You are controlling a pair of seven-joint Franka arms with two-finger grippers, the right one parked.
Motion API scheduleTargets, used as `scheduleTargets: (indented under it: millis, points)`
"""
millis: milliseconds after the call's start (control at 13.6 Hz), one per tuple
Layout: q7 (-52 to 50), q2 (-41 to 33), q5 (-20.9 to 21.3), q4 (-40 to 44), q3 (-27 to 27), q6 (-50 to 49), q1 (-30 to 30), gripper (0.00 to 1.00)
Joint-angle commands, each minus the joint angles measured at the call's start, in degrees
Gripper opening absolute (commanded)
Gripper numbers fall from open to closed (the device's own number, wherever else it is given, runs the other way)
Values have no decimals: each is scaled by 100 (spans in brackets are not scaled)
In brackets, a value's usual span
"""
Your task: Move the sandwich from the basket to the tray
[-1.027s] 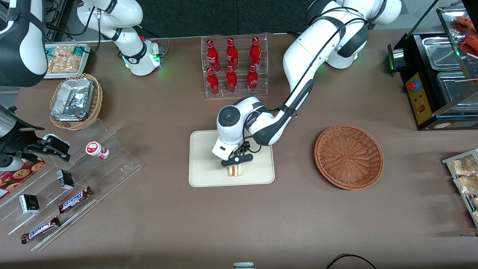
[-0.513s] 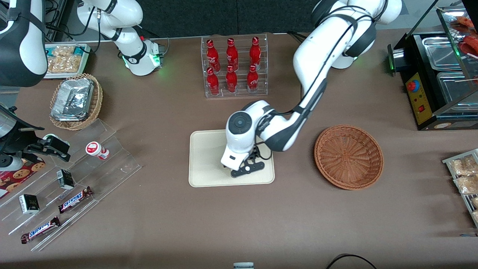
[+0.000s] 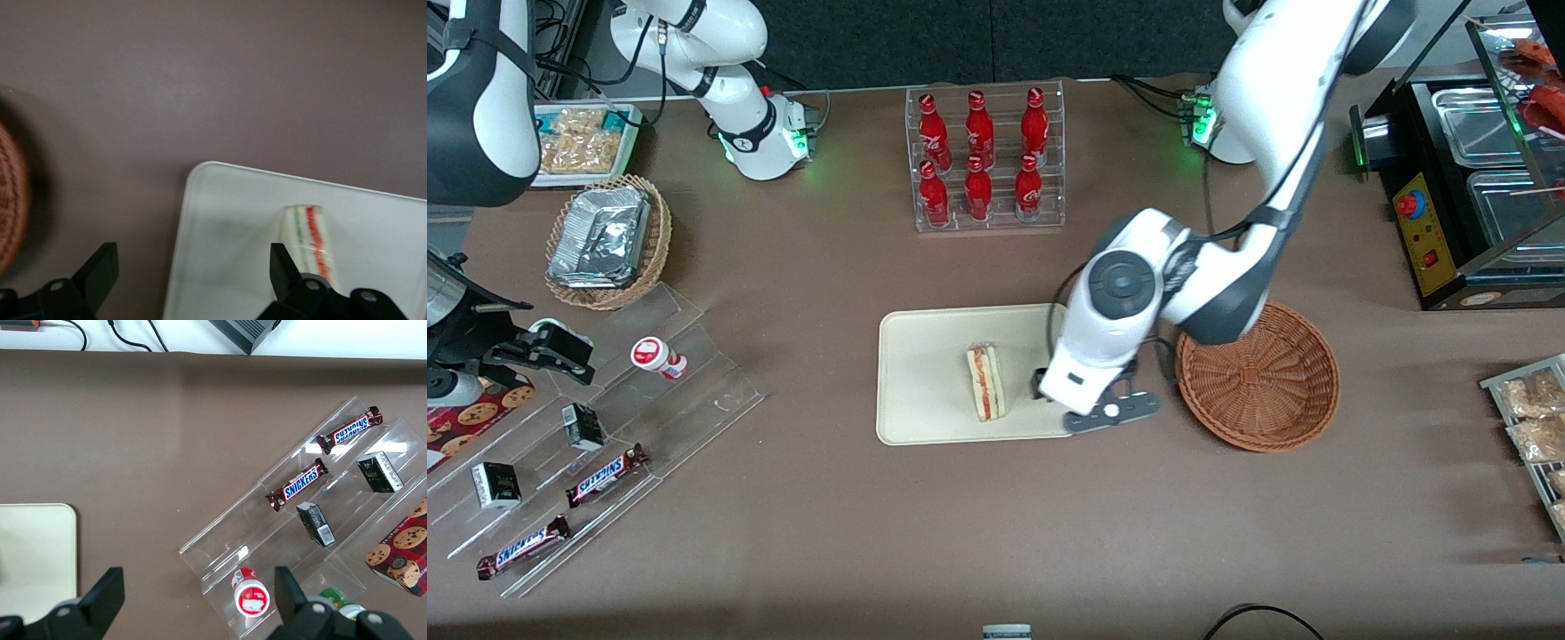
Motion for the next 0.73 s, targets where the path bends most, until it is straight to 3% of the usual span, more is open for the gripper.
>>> scheduleTargets:
  millis: [0, 293, 513, 660]
  points:
    - [648, -1307, -91, -2079, -15, 875, 589, 100]
    - [1851, -2318, -117, -3251, -23, 1053, 1354, 100]
    - [3020, -2978, -494, -3770, -14, 983, 1864, 100]
    - [3514, -3312, -521, -3938, -6, 834, 2128, 100]
